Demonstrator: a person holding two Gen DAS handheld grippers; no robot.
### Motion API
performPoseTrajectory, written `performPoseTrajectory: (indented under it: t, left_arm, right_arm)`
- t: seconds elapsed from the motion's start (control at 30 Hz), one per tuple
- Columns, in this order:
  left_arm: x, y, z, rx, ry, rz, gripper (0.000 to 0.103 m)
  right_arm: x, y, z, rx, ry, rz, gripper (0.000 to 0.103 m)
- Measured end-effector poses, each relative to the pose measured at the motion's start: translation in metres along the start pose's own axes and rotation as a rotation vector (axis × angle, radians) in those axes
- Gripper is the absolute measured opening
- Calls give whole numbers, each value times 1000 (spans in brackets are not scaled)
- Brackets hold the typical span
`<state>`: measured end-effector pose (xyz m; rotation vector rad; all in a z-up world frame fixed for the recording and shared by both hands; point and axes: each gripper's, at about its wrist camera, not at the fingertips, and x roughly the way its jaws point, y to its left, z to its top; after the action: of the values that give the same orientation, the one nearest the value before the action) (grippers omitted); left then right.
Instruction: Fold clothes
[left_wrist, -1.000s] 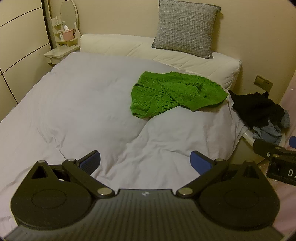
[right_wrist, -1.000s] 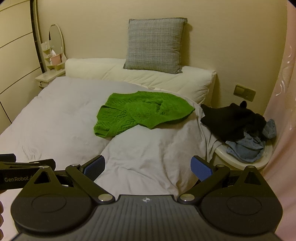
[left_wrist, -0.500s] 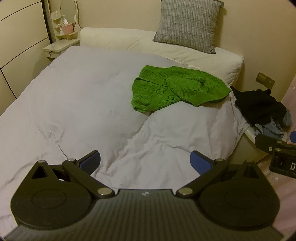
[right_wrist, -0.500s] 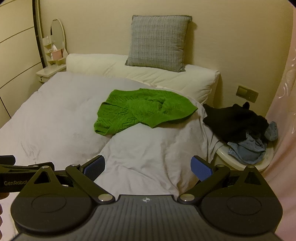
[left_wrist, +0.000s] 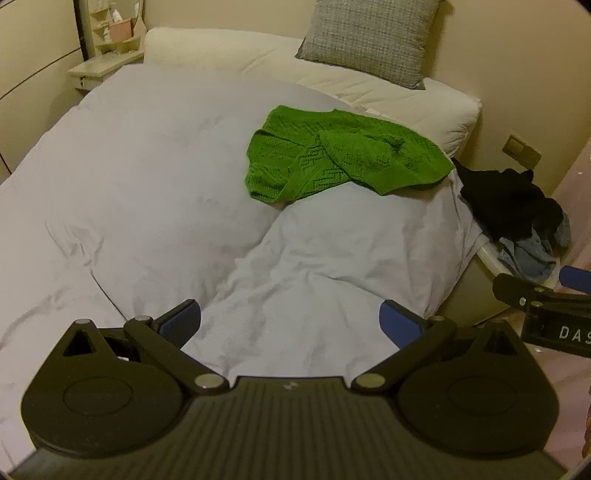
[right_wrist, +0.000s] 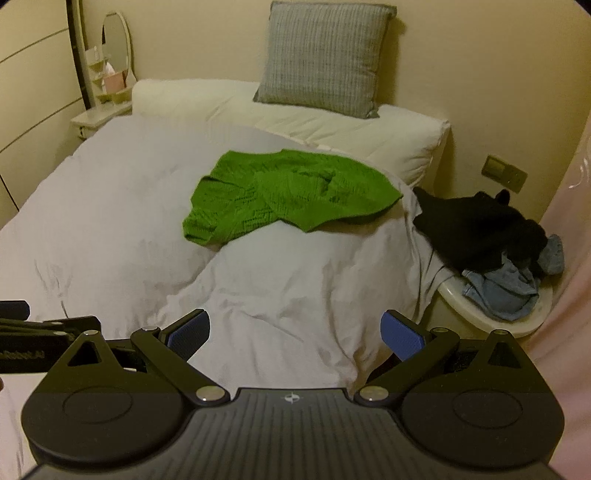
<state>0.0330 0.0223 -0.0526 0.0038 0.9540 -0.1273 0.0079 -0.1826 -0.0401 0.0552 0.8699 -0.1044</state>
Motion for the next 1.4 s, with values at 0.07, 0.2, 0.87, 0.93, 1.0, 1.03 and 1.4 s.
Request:
performPoseTrajectory:
  t: [0.07, 0.2, 0.87, 0.93, 1.0, 1.03, 1.4]
  left_arm:
    - [10, -2, 3, 4, 9, 14, 102]
    - [34, -3, 7, -14, 51, 28, 102]
    - [272, -78, 136, -365, 293, -59, 100]
    - [300, -83, 152, -417, 309, -76, 101]
    - [329, -87, 165, -479, 325, -98, 101]
    - [342, -87, 172, -512, 332, -111, 101]
    - [436, -65, 184, -910, 357, -199, 101]
  right_arm:
    - [10, -4, 3, -7, 17, -2, 102]
    - [41, -13, 13, -22, 57, 3, 102]
    - [300, -128, 153, -155, 295, 97, 102]
    - [327, -141, 174, -174, 307, 104, 102]
    - [355, -153, 195, -186, 311, 112, 102]
    - [370, -159, 206, -192, 312, 119, 102]
    - [493, -184, 283, -251, 292, 200, 102]
